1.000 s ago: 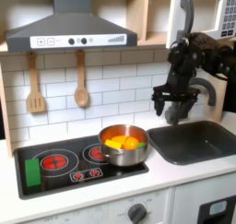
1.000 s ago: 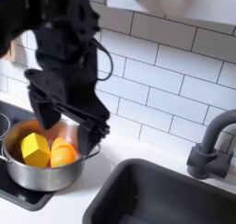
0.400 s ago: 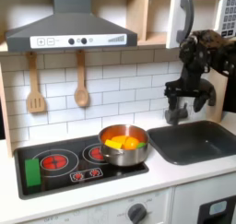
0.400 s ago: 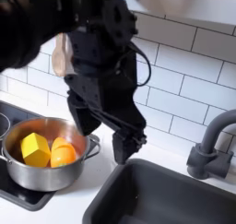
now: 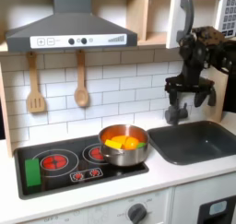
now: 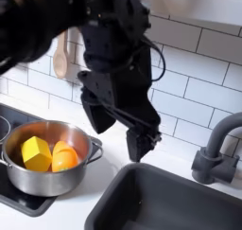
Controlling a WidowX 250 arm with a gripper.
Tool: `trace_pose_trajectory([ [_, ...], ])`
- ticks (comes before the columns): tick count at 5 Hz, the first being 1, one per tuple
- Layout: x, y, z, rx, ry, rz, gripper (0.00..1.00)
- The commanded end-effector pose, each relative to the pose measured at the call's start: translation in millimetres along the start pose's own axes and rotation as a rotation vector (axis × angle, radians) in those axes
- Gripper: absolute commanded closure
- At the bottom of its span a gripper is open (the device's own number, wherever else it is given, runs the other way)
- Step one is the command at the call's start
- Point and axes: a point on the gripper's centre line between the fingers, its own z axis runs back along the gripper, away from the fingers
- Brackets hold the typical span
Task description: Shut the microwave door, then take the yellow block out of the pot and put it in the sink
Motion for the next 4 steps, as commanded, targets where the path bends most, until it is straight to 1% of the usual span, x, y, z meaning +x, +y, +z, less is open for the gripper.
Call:
trace_pose_trajectory([
  [1, 26.2, 2.7, 0.8, -0.014, -0.040, -0.006, 0.00],
  [3, 47.2, 12.5, -3.8, -0.017, -0.040, -0.013, 0.00],
  [4, 54.1, 26.0, -2.6, -0.005, -0.051, 0.008, 0.00],
])
